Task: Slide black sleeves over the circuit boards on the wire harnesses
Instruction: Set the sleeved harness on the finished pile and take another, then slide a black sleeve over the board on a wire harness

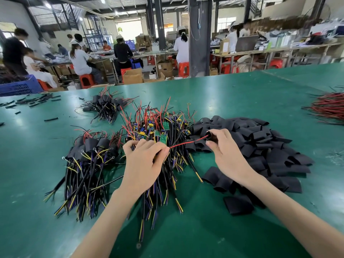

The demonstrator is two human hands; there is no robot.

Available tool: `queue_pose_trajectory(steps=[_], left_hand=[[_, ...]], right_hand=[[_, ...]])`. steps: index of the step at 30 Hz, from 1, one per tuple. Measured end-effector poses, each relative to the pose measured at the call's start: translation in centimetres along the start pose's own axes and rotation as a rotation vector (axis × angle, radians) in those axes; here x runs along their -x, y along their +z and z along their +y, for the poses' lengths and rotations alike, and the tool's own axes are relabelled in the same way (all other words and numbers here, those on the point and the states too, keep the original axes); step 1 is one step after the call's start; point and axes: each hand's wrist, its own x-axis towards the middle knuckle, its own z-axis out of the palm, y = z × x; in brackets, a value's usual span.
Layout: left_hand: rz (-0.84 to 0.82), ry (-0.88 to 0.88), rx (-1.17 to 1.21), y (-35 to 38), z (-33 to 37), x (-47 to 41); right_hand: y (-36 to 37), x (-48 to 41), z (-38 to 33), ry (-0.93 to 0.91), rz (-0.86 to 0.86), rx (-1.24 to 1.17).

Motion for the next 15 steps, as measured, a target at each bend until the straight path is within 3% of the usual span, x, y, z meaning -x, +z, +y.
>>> queue_pose_trajectory(steps=[4,7,10,15], left_hand=[[0.011,0.004,-0.019,-0.1,0.0,0.1],[0.002,0.03,-0.061,-0.1,0.1,0.1],[-0.029,0.078,-0.092,-0.1,0.4,0.2],[-0.173,0.181,-0.078,0.4,1.5,0.5]], right_hand=[[-0.3,0.2,-0.3,-0.149,0.027,0.224],[-0.3,0.0,-0.2,-0.285,-0.035,0.561],[-0.5,0.1,-0.6,-0.343,0.039,0.636],[0.7,1.3,-2.4,-0.482,-0.036,0.766]])
